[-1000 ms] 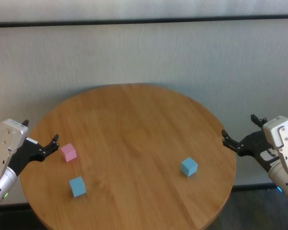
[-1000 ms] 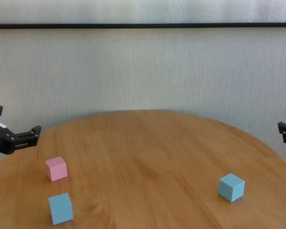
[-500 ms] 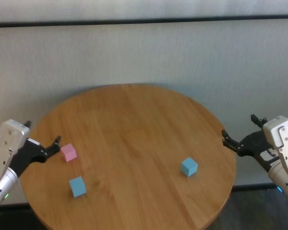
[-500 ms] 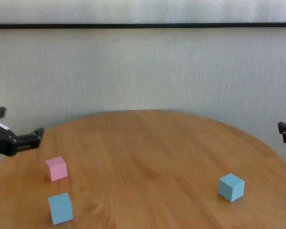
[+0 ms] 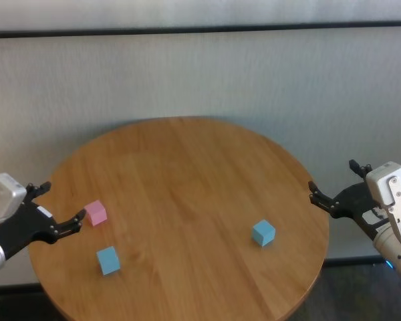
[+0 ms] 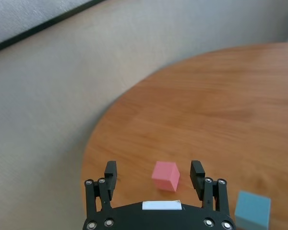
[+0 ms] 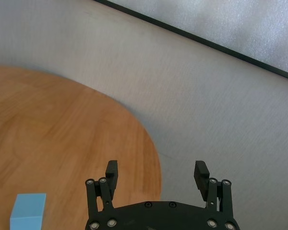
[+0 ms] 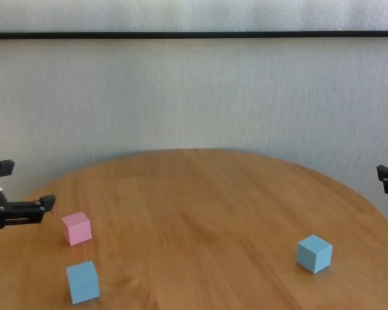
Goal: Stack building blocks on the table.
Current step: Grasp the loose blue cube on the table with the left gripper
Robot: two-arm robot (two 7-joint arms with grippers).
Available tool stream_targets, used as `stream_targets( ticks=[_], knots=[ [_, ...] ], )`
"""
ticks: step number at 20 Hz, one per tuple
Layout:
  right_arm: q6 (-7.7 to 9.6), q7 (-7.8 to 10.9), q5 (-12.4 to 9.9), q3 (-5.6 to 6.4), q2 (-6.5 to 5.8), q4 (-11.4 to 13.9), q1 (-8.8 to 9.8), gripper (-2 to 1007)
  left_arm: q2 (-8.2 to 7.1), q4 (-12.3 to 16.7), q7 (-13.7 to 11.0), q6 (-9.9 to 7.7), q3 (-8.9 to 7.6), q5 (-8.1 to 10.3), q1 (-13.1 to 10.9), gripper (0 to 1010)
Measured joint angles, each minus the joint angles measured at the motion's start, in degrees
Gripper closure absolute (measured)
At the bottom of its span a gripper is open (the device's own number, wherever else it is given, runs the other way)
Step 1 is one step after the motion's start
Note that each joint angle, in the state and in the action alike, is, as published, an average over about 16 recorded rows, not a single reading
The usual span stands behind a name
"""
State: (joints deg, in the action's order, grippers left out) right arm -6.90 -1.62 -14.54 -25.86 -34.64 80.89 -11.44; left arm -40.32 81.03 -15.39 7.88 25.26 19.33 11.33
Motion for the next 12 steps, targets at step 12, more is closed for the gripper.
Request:
stream_targets(
  ticks=[12],
  knots=[
    [0.00, 0.00, 0.00, 0.00, 0.00, 0.00, 0.00, 4, -2.15, -5.42, -19.91, -0.84, 0.95, 6.50, 3.80, 10]
  ],
)
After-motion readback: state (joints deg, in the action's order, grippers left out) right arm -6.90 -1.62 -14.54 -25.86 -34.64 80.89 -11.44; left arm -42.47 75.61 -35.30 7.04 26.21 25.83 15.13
